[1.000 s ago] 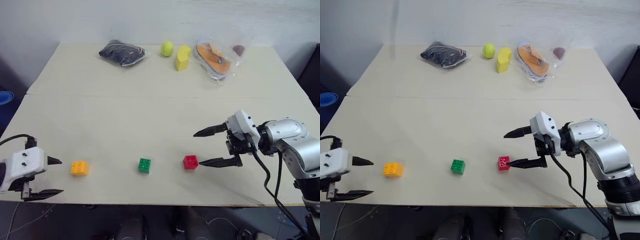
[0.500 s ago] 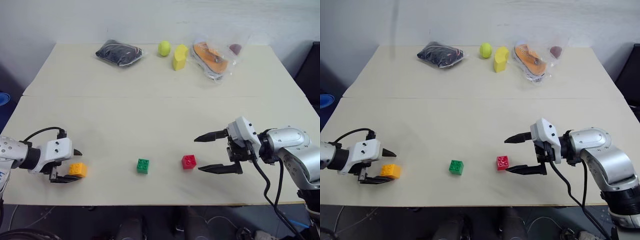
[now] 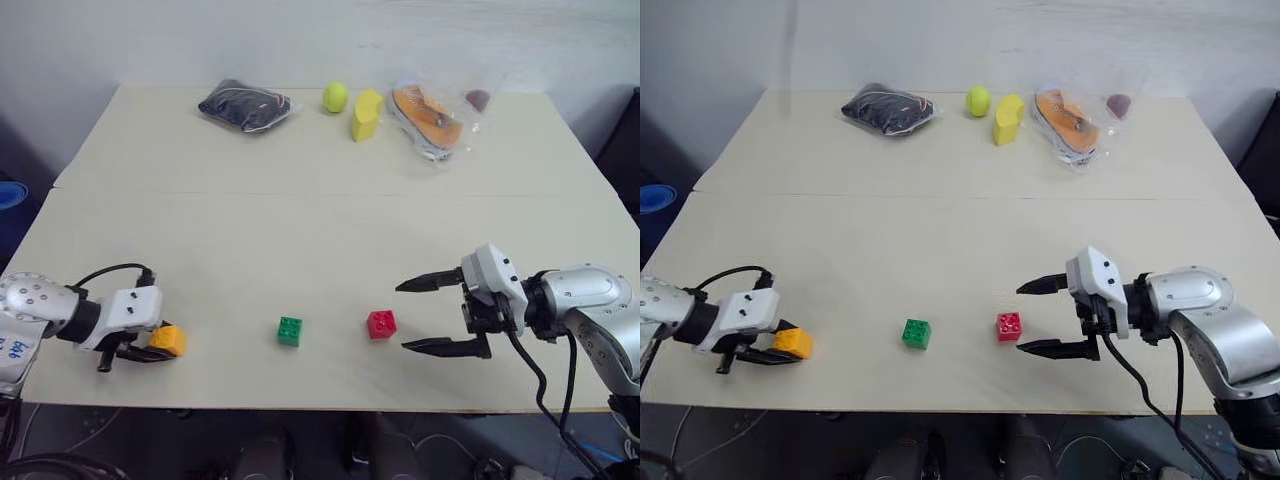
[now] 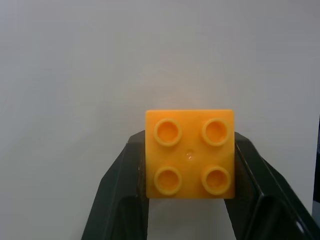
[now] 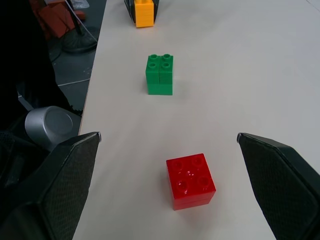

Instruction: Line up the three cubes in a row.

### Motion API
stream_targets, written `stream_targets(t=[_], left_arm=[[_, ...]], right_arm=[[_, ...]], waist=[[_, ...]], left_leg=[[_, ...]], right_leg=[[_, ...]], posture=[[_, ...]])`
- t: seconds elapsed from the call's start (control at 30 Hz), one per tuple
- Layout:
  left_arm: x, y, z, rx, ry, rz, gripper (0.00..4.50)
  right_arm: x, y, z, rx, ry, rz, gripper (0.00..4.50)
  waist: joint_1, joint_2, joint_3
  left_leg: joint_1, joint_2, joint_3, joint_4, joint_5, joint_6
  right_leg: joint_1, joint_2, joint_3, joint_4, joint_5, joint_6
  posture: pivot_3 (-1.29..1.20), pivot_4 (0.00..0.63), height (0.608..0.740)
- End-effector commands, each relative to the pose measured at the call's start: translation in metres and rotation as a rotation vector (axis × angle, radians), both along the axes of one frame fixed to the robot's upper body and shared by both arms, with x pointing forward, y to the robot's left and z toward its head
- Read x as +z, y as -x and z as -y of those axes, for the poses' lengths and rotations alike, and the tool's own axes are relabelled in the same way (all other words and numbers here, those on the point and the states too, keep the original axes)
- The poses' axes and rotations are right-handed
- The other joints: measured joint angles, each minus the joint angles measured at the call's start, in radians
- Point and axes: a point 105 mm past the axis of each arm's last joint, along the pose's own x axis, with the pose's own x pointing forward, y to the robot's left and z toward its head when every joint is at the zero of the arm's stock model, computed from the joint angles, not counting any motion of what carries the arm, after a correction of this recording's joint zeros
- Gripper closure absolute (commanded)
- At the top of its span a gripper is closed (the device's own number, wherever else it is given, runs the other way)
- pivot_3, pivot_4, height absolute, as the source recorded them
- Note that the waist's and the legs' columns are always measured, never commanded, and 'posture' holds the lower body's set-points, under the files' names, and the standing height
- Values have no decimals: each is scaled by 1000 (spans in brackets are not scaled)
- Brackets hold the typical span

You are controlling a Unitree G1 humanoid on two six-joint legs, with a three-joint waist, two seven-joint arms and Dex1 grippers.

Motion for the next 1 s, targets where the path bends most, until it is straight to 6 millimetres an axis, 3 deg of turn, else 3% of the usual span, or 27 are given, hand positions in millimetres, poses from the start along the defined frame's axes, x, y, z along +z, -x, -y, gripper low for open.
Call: stream_targets(t=[0.03, 0.27, 0.53, 0.57, 0.8, 0.87, 1.0], left_arm=[[6, -11, 21, -89, -8, 44, 2977], [6, -28, 45, -197, -29, 57, 2977], [-1, -26, 53, -248, -46, 9, 2977], [-2, -26, 53, -244, -46, 8, 2271], [4, -19, 46, -190, -14, -22, 224], [9, -17, 42, -162, 4, -24, 26], [42, 2, 2, 1, 81, -44, 26]], right_arm=[[12, 4, 0, 5, -7, 58, 0], [10, 7, -1, -8, -13, 54, 0], [6, 6, -2, -24, -15, 54, 0], [6, 5, -1, -25, -14, 54, 0], [4, 0, 4, -46, -3, 61, 0], [5, 0, 7, -53, 0, 62, 0], [7, -4, 31, -94, 45, 55, 0]], waist=[[-1, 0, 0], [-4, 0, 0], [-3, 0, 0], [-3, 0, 0], [-1, 0, 0], [-3, 0, 0], [-12, 0, 0]], left_leg=[[0, 0, 0, 0, 0, 0], [0, 0, 1, 0, 0, 0], [0, 0, 1, 1, 0, 0], [0, 0, 1, 1, 0, 0], [0, 0, 0, 1, 1, 0], [0, 0, 0, 1, 1, 0], [0, 2, 0, 0, 0, 0]], right_leg=[[0, 0, 0, 0, 0, 0], [0, 2, 0, 0, 0, 0], [0, 2, 0, 0, 0, 0], [0, 2, 0, 0, 0, 0], [1, 2, 0, 0, 0, 0], [1, 1, 0, 1, 0, 0], [0, 2, 1, 0, 0, 0]], posture=[[0, 150, 740], [0, 150, 740], [0, 150, 740], [0, 150, 740], [0, 150, 740], [0, 150, 740], [0, 150, 740]])
